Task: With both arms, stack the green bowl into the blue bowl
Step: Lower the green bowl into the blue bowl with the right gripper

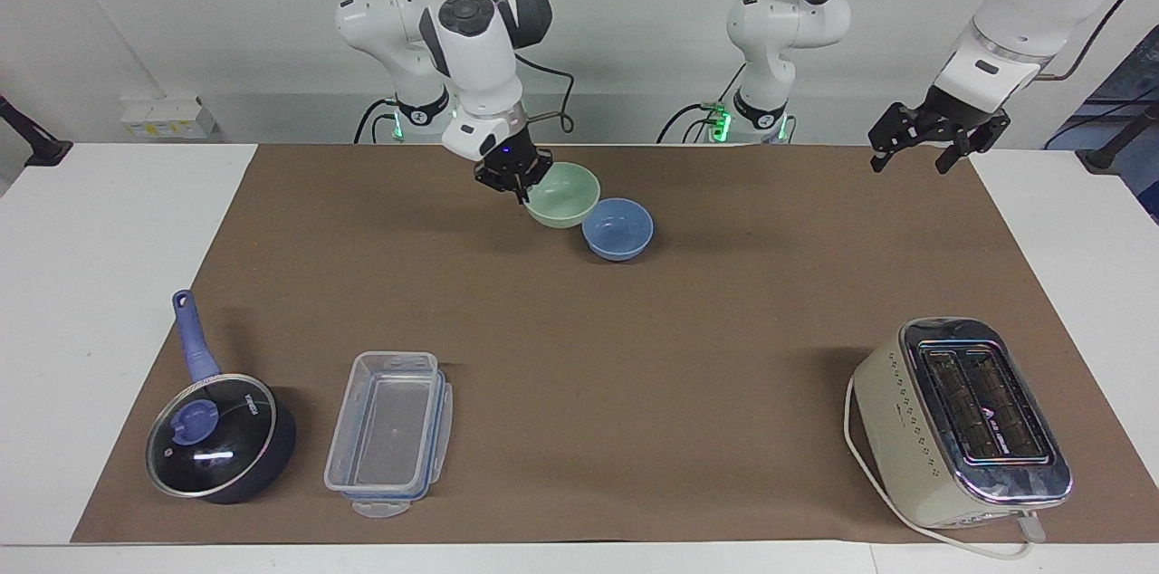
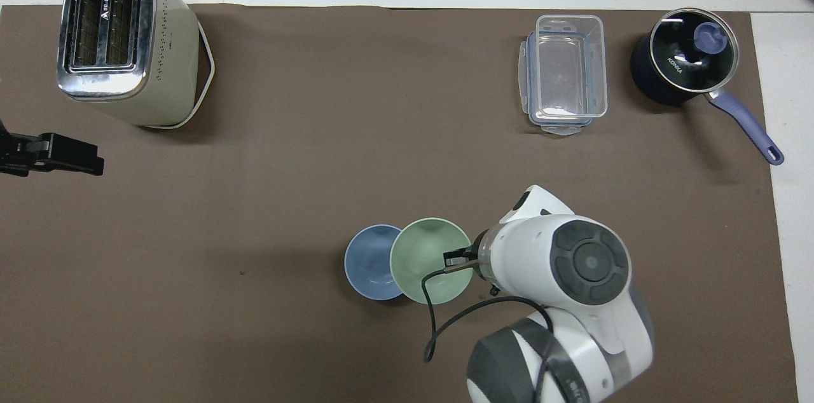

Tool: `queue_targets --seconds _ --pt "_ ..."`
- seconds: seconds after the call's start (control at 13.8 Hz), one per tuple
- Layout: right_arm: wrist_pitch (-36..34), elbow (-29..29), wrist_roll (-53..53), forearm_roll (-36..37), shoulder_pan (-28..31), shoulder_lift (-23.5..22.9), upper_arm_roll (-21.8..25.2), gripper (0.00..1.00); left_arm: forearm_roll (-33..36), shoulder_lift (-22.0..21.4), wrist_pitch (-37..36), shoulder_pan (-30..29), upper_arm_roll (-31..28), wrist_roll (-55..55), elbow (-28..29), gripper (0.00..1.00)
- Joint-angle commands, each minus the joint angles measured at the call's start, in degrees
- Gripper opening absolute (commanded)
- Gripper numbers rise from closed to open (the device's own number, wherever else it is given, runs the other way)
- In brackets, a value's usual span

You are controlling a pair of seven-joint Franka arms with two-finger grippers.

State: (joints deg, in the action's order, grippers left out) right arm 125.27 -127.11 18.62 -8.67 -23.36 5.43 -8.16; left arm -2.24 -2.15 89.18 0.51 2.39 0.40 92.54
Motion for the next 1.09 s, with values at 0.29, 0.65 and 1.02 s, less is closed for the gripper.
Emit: queue_targets --seconds 0.29,0.65,1.02 --pt "10.3 1.1 8.0 -1.2 -6.3 -7.7 0.4 0.00 1.2 -0.8 -1.9 -0.7 0.5 0.0 -1.8 1.00" --pt "14.6 1.1 10.3 -1.1 -8.6 -12.4 0.3 0.00 1.2 -0.8 -2.0 -0.8 0.5 0.0 -1.8 1.00" --pt "14.0 1.2 9.7 0.1 -8.2 -11.2 0.8 0.71 1.2 -0.8 -1.9 -0.8 0.5 0.0 -1.8 1.00"
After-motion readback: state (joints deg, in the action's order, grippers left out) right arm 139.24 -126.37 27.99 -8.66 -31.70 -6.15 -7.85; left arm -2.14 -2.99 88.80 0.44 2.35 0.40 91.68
